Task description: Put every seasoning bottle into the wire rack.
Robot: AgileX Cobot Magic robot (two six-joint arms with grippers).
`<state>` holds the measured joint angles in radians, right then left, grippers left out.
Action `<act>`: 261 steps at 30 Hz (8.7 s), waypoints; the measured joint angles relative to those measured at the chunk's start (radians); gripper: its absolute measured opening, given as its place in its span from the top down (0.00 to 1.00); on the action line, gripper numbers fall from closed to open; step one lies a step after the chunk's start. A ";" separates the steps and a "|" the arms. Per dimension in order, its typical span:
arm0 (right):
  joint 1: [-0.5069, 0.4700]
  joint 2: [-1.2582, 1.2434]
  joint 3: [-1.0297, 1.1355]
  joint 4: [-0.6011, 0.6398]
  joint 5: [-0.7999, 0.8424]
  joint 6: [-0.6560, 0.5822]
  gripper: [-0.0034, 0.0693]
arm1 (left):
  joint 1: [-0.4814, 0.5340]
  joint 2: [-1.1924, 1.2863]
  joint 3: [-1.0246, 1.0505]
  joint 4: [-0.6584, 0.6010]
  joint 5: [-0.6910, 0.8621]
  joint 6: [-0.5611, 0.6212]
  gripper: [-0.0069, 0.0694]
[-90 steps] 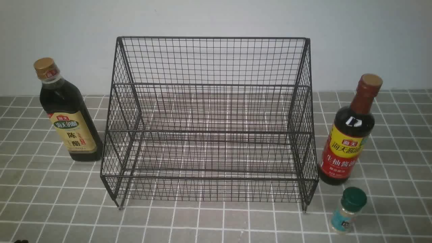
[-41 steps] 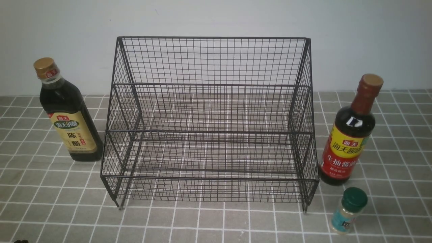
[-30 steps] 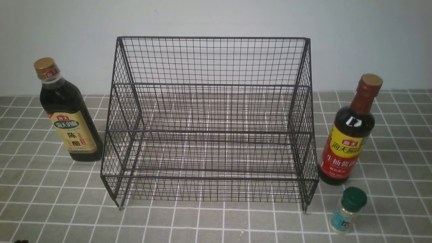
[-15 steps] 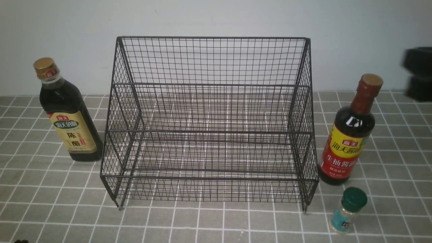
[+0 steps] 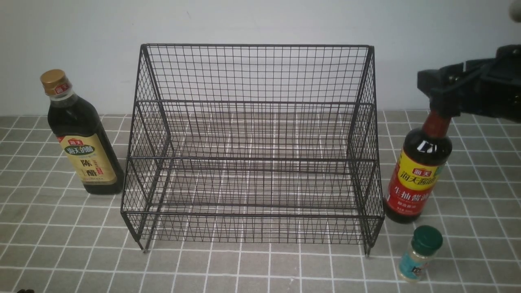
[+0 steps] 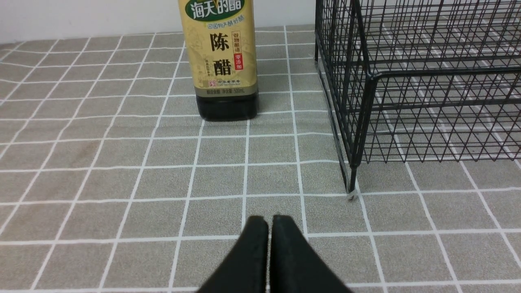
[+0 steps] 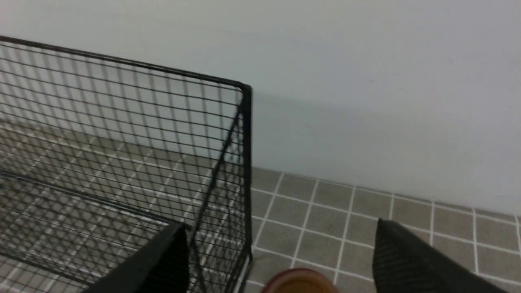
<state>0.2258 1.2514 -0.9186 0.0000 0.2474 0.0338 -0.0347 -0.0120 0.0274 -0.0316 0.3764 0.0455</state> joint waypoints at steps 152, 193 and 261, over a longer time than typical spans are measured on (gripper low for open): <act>0.274 -0.485 -0.566 0.134 0.971 -0.094 0.32 | 0.030 1.362 -0.696 -0.330 -0.786 0.153 0.27; 0.274 -0.485 -0.566 0.219 0.947 -0.073 0.32 | 0.021 1.208 -1.255 -0.323 -0.295 0.230 0.49; 0.274 -0.485 -0.566 0.219 0.982 -0.049 0.32 | -0.208 1.620 -1.416 -0.310 -0.132 0.160 0.10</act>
<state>0.4995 0.7661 -1.4847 0.2187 1.2294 -0.0152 -0.2422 1.6084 -1.3888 -0.3419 0.2446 0.2056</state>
